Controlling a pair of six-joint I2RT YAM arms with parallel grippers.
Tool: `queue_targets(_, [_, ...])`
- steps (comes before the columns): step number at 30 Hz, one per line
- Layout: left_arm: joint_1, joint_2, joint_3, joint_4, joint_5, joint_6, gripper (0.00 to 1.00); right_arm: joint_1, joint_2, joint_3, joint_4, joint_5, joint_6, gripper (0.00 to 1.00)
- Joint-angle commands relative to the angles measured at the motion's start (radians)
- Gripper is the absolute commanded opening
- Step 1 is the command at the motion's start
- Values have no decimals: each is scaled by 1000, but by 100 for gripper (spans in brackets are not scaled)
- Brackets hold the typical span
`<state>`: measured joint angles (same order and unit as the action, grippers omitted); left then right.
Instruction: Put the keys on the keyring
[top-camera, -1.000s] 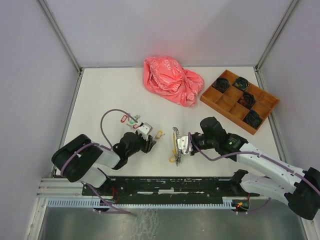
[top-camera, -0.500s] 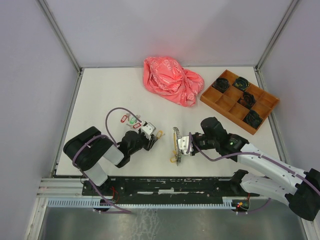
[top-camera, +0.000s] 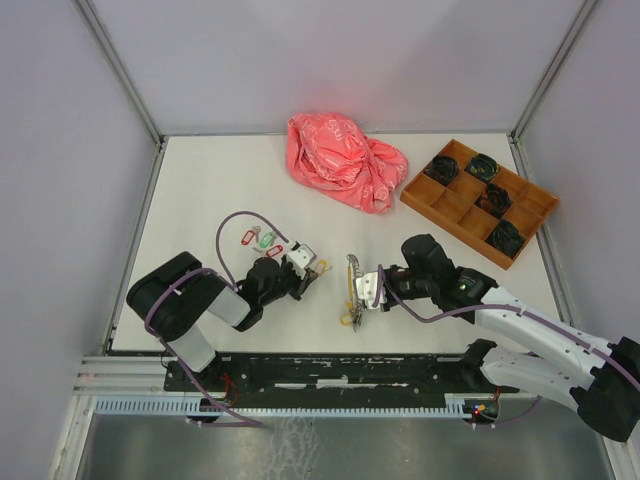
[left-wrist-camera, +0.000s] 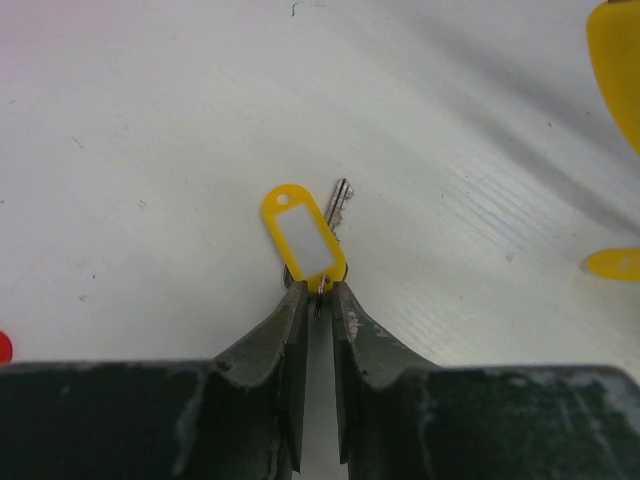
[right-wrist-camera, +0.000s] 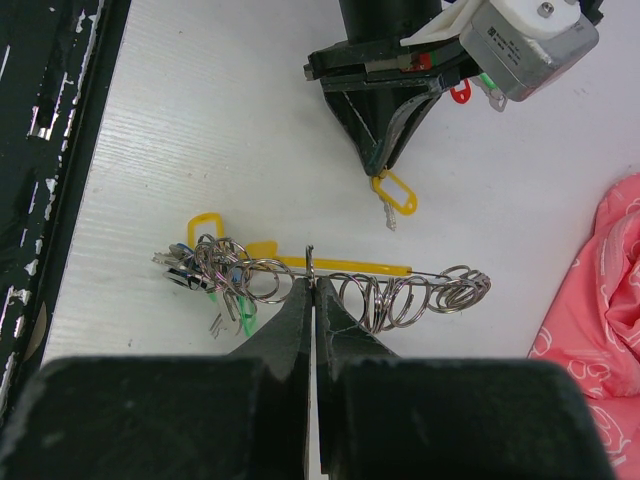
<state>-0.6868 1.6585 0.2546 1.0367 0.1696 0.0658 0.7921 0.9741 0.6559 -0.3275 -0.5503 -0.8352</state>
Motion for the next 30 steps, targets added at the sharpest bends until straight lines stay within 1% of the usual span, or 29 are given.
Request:
queue_targets(1, [-3, 15, 7, -48, 57, 13, 24, 6, -21, 26, 38, -23, -12, 1])
queue_targets(5, [-5, 10, -1, -52, 49, -3, 28, 7, -17, 25, 39, -25, -12, 1])
queue_targets(10, [-8, 5, -5, -67, 28, -12, 28, 7, -18, 24, 41, -25, -12, 1])
queue_targets(14, [-12, 1, -1, -95, 24, -20, 24, 7, -19, 24, 41, -25, -10, 1])
queue_targets(19, [-23, -28, -16, -108, 20, -30, 16, 7, -16, 24, 44, -27, -10, 1])
queue_targets(23, [-29, -38, -9, -131, 19, -25, 6, 8, -19, 24, 42, -27, -10, 1])
queue_targets(26, [-31, -44, -9, -130, 20, -19, 3, 7, -21, 24, 42, -24, -10, 1])
queue_targets(30, [-33, -74, -13, -132, 25, -10, 3, 7, -20, 22, 43, -24, -10, 1])
